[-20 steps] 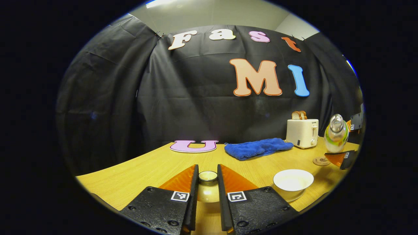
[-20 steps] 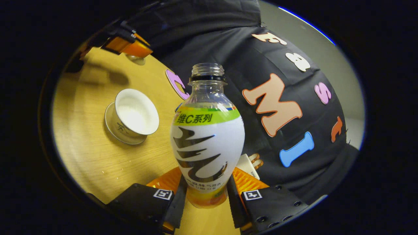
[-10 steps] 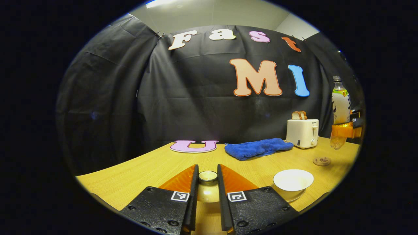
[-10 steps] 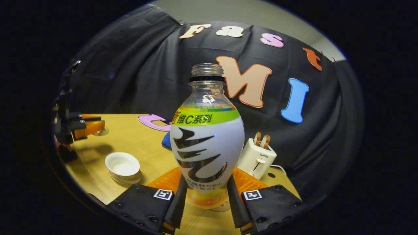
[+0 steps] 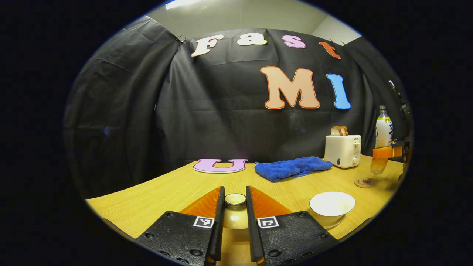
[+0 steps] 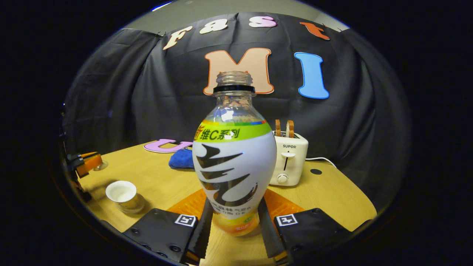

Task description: Open the teacup lid with one hand, grasp the water bottle and pour water into the teacup with the other hand; after pouring, place the water bottle on the coaster and then close the teacup lid.

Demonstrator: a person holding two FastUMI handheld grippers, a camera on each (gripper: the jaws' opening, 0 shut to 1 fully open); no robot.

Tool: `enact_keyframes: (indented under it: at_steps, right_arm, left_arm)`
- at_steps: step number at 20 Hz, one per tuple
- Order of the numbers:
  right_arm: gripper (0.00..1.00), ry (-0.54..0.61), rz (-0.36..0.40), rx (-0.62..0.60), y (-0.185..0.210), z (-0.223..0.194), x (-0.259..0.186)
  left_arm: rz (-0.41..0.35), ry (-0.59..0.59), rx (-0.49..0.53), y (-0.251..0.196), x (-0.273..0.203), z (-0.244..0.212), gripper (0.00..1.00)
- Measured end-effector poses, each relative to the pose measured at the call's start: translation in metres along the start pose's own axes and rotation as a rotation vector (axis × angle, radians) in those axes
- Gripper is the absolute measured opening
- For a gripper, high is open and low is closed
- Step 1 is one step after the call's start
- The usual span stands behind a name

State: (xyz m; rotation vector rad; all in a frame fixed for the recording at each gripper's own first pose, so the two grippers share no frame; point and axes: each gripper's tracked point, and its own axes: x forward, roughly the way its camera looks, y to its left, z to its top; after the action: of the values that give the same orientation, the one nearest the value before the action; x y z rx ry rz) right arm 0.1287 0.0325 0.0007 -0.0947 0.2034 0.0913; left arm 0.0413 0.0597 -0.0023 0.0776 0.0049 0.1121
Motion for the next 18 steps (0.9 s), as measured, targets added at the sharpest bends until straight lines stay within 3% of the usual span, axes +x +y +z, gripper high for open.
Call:
enact_keyframes:
  at_steps: [6,18]
  right_arm:
    - [0.65,0.04,0.005,0.074,-0.004,-0.022,0.02]
    - [0.7,0.069,-0.026,0.022,-0.009,-0.045,0.034]
  left_arm:
    - [-0.001,0.0,0.0,0.0,0.0,0.0,0.28]
    - [-0.003,0.0,-0.001,0.0,0.0,0.0,0.28]
